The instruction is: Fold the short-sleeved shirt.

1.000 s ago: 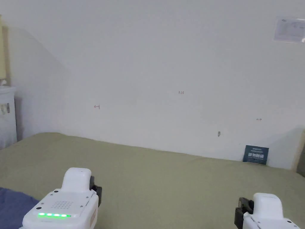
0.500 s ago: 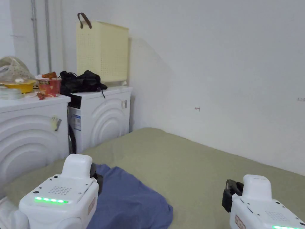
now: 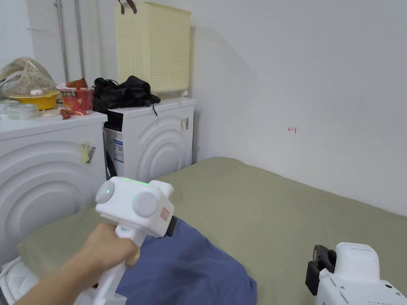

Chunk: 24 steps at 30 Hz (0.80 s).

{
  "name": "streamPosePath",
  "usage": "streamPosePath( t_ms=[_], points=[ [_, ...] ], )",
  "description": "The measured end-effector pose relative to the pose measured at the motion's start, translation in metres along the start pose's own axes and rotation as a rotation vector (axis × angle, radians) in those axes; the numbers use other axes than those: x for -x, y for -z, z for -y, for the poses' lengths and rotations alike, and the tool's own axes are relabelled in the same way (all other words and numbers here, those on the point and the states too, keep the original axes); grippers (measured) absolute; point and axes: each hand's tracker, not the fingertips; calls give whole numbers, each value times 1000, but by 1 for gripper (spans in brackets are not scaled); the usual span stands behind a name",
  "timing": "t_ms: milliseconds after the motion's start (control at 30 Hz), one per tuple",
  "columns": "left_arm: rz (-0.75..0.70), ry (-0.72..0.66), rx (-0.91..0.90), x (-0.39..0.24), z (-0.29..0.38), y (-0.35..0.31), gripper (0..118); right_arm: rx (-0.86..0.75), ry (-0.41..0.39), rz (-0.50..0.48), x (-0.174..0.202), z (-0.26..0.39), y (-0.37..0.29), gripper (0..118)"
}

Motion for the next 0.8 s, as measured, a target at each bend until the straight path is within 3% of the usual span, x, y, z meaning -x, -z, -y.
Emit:
streamPosePath(
  t_ms=[100,167,233,267,300,333,400,533,633,667,700,733,767,800],
  points=[
    [181,-28,295,-1,-40,66,0,23,-7,4,-4,3,22,0],
    [182,-16,420,-12,-53,104,0,26,-29,7,-9,10,33,0],
    [146,75,427,-39,-42,122,3,33,-39,9,-14,16,41,0],
    [150,71,441,-47,-40,135,36,38,-38,13,-17,19,42,0],
    [169,53,459,-52,-36,147,83,52,-31,12,-20,23,45,0],
    [197,13,497,-57,-30,161,118,64,-27,9,-23,27,47,0],
    [257,-7,538,-57,-18,185,108,89,-26,4,-28,37,51,0],
    [225,16,630,-61,13,209,102,135,-32,-1,-38,55,53,0],
    [176,82,539,-78,27,183,87,159,-21,14,-47,65,47,0],
    [172,65,532,-79,27,177,78,165,-14,22,-50,68,44,0],
    [149,34,501,-77,23,167,60,169,-7,29,-54,70,40,0],
    [163,10,464,-76,19,157,24,168,2,39,-58,71,35,0],
    [211,-26,461,-46,-2,209,3,166,5,46,-61,72,30,0],
    [205,-50,443,-40,-10,210,3,165,3,54,-66,73,24,0]
  ],
)
